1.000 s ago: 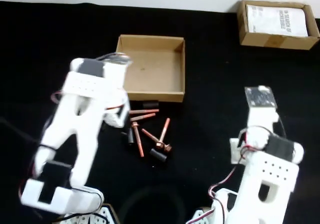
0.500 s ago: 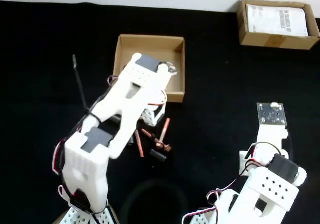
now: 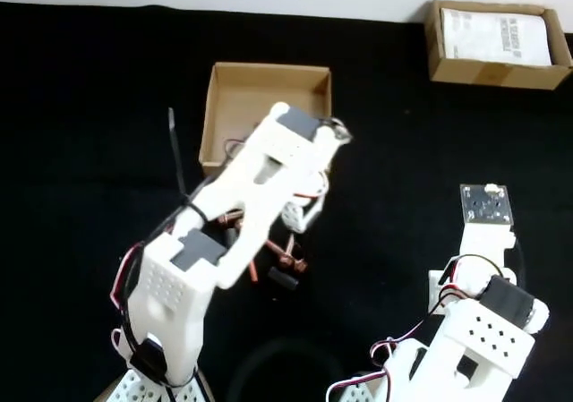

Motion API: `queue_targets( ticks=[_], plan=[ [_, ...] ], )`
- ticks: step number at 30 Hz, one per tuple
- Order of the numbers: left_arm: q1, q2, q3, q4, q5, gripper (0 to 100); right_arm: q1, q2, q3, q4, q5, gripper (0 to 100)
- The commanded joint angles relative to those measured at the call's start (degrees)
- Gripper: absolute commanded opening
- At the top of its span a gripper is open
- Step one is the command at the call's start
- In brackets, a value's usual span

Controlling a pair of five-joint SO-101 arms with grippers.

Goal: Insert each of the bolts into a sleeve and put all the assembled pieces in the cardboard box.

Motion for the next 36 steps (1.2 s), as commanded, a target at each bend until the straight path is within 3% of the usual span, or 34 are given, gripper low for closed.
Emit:
queue_targets(
  ticks=[1,18,25,36],
  plan=[
    [1.6,-0.1,-1.4,0.6,1.4,22,0.1,-1.1,0.0,-0.7,0.2,0.7],
    [0.1,14.1,-5.3,0.6,1.7,22,0.6,-1.0,0.0,-0.7,0.2,0.7],
    [0.8,8.3,-5.7,0.4,3.7,2,0.6,-1.2,1.5,-0.7,0.1,0.7],
    [2.9,-3.6,-5.4,0.6,3.9,1,0.2,-1.1,1.9,-0.9,0.1,0.7]
  ],
)
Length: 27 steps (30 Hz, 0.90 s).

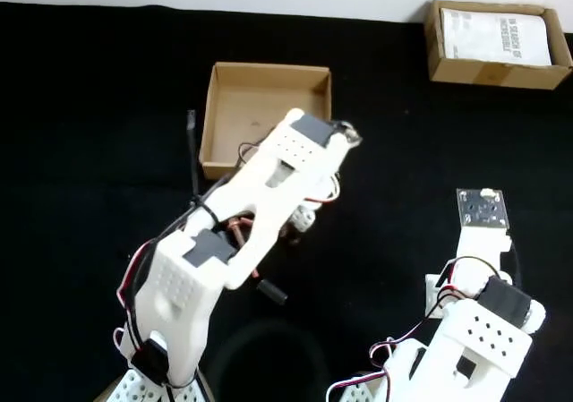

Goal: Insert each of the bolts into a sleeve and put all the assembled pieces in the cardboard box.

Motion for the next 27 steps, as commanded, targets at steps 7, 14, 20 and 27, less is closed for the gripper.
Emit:
queue_targets(
  ticks=[7,14,20,27],
  plan=[
    [10.3,-11.8,-1.8,1.1,0.1,1,0.1,-1.0,1.0,-2.0,0.1,0.7],
    [18.8,-17.9,-2.0,1.1,-0.5,1,0.6,-1.0,1.0,-1.9,0.1,0.7],
    [16.9,-15.3,-2.2,0.6,-4.7,12,0.7,-1.0,1.0,-1.5,0.1,0.7],
    [10.2,-12.4,-2.3,-5.6,-4.6,24,0.7,-1.0,1.0,-1.5,0.1,0.7]
  ],
)
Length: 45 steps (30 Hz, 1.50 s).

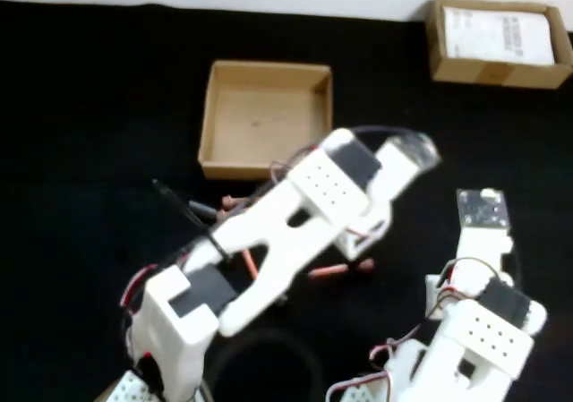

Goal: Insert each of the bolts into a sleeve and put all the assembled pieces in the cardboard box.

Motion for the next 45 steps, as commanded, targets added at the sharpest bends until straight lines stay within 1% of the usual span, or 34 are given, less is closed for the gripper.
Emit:
queue_targets(
  ticks=[1,7,13,14,15,18,20,23,25,28,31,35,39,45],
  plan=[
    [-2.8,-0.3,-2.2,-3.3,-0.3,24,0.7,-1.0,-0.1,-0.1,0.1,0.7],
    [-3.6,0.1,-1.6,-2.8,-0.3,24,0.4,-1.0,-0.1,-0.1,0.1,0.7],
    [-1.9,0.1,-1.6,3.4,-0.9,24,0.5,-1.0,0.0,-0.1,0.1,0.7],
    [-1.5,0.2,-1.5,4.0,-2.2,24,0.6,-1.0,0.0,-0.1,0.1,0.7],
    [-0.9,0.2,-1.1,4.2,-5.1,24,0.7,-1.0,0.0,-0.2,0.1,0.7],
    [1.6,0.0,1.7,4.1,-16.9,24,0.7,-1.1,-0.2,-0.6,0.1,0.7],
    [3.5,0.0,2.6,4.1,-22.3,24,1.7,-1.3,-0.6,-0.6,0.1,0.7],
    [5.4,0.0,2.2,4.0,-26.0,24,6.8,-1.3,-1.9,-2.9,0.5,0.7],
    [6.6,-0.2,2.2,3.6,-26.4,24,12.1,-1.3,-2.9,-5.1,2.3,0.7],
    [7.5,0.0,2.3,0.3,-26.4,24,19.1,-1.3,-4.0,-8.9,4.7,0.7],
    [7.1,0.4,3.6,-5.2,-26.5,24,25.4,-1.3,-4.1,-13.6,7.3,0.7],
    [7.3,0.4,7.6,-10.5,-33.5,24,30.8,-1.3,-3.6,-18.0,10.5,0.7],
    [7.3,0.4,12.9,-16.7,-34.8,24,32.3,-1.3,-3.6,-18.2,12.5,0.7],
    [7.1,0.4,16.8,-22.1,-34.8,24,31.5,-1.3,-3.8,-18.2,12.6,0.7]
  ],
)
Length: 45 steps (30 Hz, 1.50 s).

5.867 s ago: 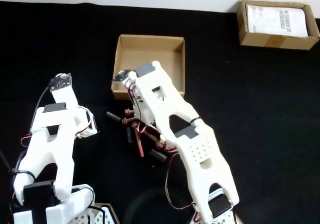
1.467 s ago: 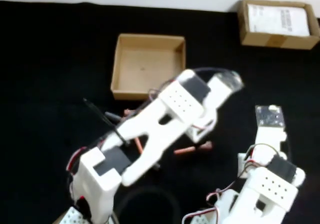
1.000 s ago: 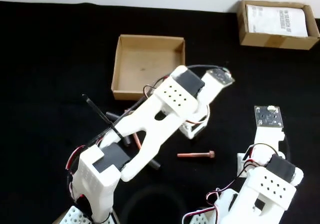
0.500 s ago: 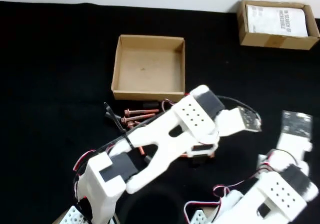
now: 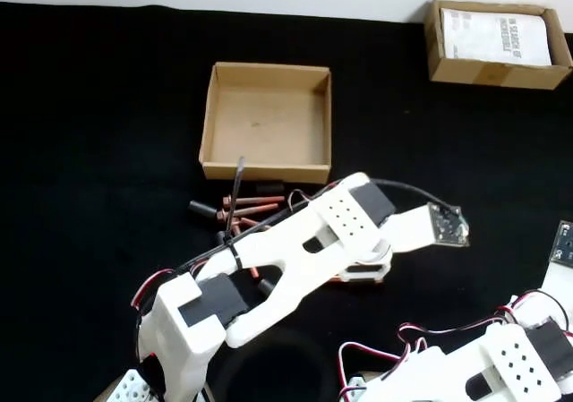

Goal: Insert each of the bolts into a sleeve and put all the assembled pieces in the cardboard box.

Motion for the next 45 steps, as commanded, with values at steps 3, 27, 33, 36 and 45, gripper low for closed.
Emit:
queue_targets(
  ticks=[3,27,33,36,45],
  plan=[
    [0.4,-0.2,0.3,-3.9,-0.5,24,-0.7,-1.1,-2.7,-1.1,0.5,0.7],
    [1.4,12.6,-3.2,-11.0,-0.5,11,-1.4,-1.1,-2.9,-2.8,0.7,0.7],
    [1.4,13.5,-4.6,-11.0,-0.5,2,-1.4,-1.1,-2.7,-4.2,0.7,0.7],
    [1.4,13.1,-4.6,-11.0,-0.4,2,-1.4,-1.1,-2.6,-4.2,0.6,0.7],
    [0.6,12.8,-15.3,0.5,-0.3,2,-1.5,-0.9,-2.6,-4.0,0.5,0.7]
  ],
)
